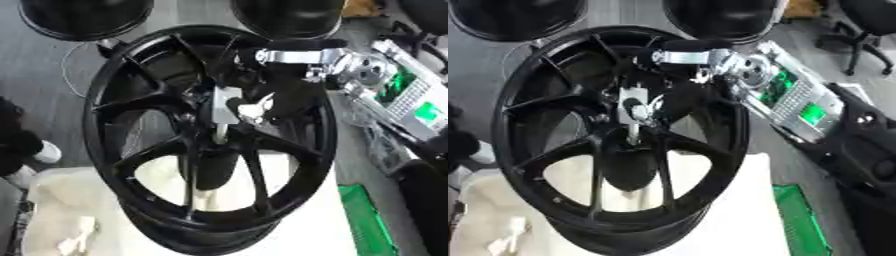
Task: Pull the pin out of the wheel hub.
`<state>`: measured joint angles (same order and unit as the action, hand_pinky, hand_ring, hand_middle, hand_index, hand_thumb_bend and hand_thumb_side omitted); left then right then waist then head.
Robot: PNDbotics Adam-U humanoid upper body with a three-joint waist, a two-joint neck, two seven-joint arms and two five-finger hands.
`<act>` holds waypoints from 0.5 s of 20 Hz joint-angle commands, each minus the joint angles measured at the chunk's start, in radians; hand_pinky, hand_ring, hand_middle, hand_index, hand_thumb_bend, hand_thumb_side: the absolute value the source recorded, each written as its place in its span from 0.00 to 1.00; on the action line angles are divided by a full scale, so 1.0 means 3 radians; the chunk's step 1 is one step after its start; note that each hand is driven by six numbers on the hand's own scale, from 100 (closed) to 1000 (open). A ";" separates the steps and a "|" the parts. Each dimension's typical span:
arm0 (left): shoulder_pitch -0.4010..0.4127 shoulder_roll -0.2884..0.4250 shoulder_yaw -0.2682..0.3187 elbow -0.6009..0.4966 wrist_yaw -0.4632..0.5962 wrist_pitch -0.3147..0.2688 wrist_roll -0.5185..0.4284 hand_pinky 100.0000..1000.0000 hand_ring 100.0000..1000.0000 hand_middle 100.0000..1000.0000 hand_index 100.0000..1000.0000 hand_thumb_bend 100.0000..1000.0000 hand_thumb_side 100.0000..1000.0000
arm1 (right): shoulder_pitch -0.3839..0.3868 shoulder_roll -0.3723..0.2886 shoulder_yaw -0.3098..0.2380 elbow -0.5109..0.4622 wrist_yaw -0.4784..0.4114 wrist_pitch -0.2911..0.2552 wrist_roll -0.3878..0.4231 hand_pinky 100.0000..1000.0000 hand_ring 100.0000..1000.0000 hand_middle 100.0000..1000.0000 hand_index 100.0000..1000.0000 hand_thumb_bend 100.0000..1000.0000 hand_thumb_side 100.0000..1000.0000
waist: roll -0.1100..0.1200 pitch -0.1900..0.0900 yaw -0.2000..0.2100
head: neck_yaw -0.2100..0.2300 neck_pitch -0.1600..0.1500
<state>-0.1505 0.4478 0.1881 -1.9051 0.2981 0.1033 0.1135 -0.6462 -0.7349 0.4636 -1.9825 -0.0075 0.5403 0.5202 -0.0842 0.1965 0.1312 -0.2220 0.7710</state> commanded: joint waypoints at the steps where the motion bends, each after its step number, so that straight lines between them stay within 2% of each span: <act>1: -0.0042 0.0046 0.0012 -0.0051 -0.0025 -0.0001 -0.0017 0.55 0.77 0.71 0.73 0.00 0.78 | -0.0045 -0.0052 -0.0041 -0.0058 0.0075 -0.0025 -0.0063 0.85 0.98 0.81 0.95 0.00 0.26 | 0.0011 -0.0030 0.0000 | -0.0010 -0.0003; 10: -0.0034 0.0041 0.0008 -0.0047 -0.0048 0.0006 -0.0038 0.55 0.77 0.70 0.72 0.00 0.78 | -0.0042 -0.0023 -0.0061 -0.0058 0.0175 -0.0210 -0.0209 0.85 1.00 0.82 0.95 0.00 0.24 | -0.0004 -0.0008 -0.0017 | 0.0008 -0.0003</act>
<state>-0.1505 0.4476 0.1878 -1.9050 0.2895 0.1065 0.1061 -0.6463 -0.7323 0.4620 -1.9825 0.0394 0.4836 0.4654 -0.0898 0.2054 0.1282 -0.2212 0.7710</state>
